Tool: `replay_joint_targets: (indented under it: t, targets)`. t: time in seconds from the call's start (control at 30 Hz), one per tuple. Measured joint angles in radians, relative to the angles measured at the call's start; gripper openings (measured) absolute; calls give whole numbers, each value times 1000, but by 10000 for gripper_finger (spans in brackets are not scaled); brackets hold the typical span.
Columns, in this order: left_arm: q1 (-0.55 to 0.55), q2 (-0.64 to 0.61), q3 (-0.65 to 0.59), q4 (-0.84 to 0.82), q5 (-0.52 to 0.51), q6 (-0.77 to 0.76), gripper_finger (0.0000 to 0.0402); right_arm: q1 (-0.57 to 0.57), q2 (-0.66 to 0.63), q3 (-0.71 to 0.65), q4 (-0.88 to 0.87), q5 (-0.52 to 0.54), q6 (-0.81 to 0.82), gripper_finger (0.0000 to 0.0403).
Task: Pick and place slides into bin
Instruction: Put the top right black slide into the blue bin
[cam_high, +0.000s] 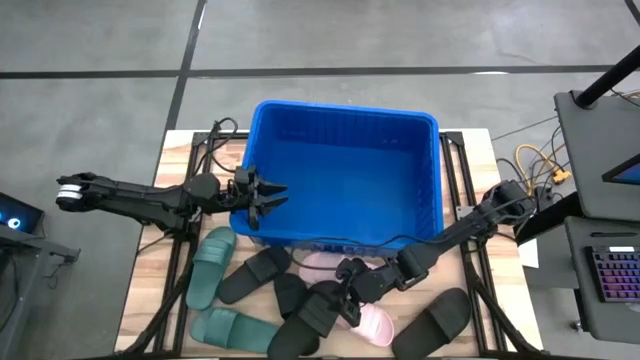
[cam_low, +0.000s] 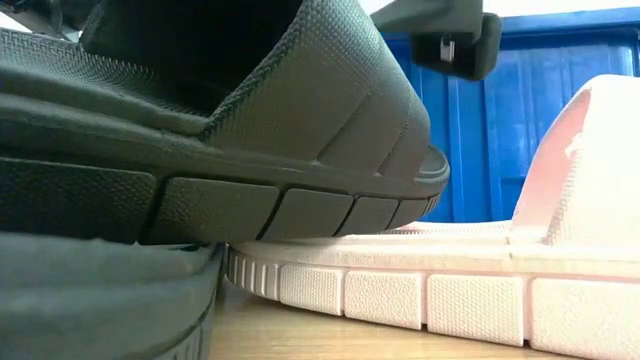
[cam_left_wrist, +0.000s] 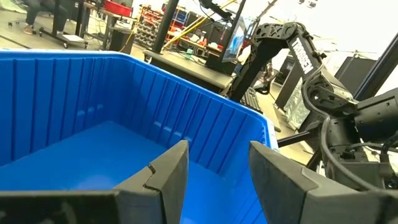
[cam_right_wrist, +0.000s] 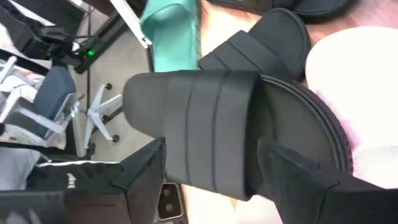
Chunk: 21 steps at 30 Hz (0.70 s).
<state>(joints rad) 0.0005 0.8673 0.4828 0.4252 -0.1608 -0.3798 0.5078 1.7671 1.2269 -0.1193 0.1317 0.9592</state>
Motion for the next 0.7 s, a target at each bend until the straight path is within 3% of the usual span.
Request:
replay_joint_targets:
  t: [0.5, 0.7]
  targets:
    - [0, 0, 0, -17, 0, -4, 153, -3, 66, -12, 55, -4, -38, 230]
    - [0, 0, 0, -16, 0, -5, 153, -4, 101, -44, 208, -41, -54, 230]
